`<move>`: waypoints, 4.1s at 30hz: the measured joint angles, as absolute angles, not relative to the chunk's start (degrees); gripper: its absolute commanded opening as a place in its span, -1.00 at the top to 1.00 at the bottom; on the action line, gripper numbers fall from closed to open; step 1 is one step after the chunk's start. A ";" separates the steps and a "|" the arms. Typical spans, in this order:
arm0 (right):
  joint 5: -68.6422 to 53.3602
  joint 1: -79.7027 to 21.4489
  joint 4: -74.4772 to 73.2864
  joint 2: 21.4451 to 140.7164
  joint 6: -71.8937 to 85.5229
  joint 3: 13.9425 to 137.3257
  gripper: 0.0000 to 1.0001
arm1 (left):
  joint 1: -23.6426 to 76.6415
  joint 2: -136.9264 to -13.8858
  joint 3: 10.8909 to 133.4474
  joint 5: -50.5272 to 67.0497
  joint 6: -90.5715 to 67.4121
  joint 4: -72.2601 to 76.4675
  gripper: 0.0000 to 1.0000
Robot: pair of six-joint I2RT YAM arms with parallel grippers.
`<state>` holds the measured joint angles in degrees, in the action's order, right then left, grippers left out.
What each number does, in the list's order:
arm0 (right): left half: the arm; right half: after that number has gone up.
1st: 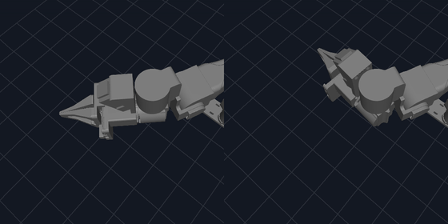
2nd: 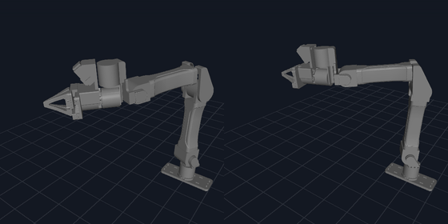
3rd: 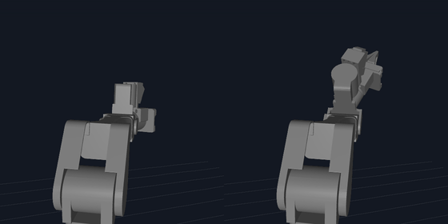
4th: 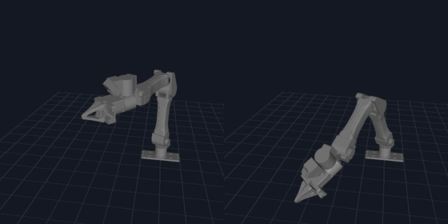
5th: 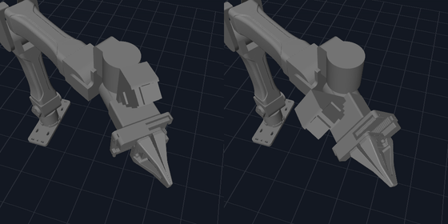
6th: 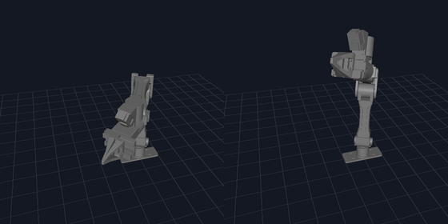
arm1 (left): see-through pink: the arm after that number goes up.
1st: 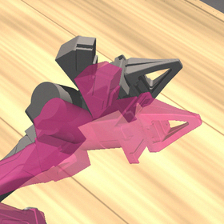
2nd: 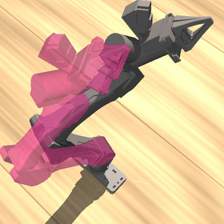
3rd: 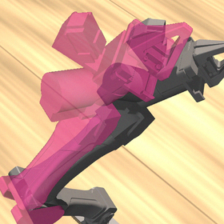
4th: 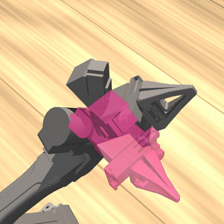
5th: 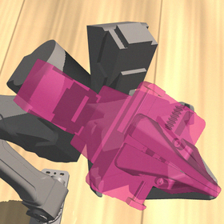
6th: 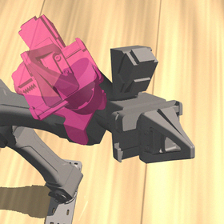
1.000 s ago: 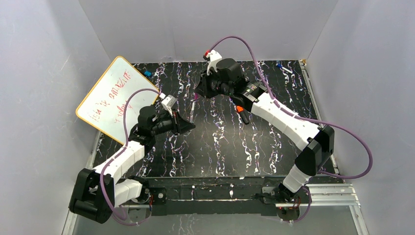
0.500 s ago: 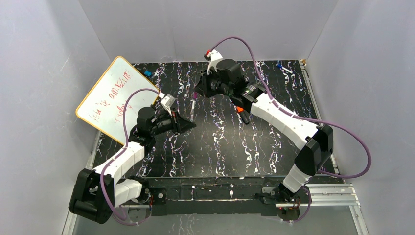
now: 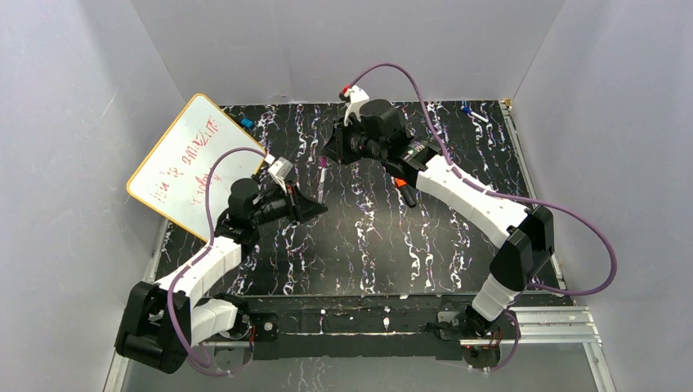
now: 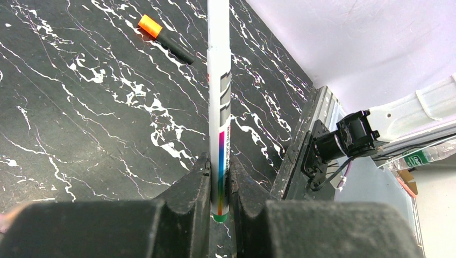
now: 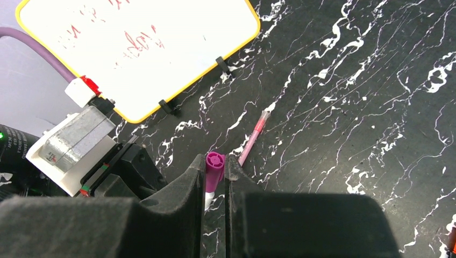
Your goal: Insert the pens into the pen caps
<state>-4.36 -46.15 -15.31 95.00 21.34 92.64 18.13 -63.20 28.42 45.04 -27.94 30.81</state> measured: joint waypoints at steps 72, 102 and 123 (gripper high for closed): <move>-30.00 -33.10 16.91 87.18 23.66 73.10 -0.63 | 18.24 -74.39 33.26 52.88 -22.17 40.40 1.00; -43.38 -35.27 24.60 90.39 22.72 71.42 -0.33 | 19.70 -76.62 35.73 57.89 -28.18 45.23 1.00; -43.48 -35.70 24.49 92.25 23.20 71.40 0.97 | 19.90 -76.69 35.73 57.60 -28.34 45.39 1.00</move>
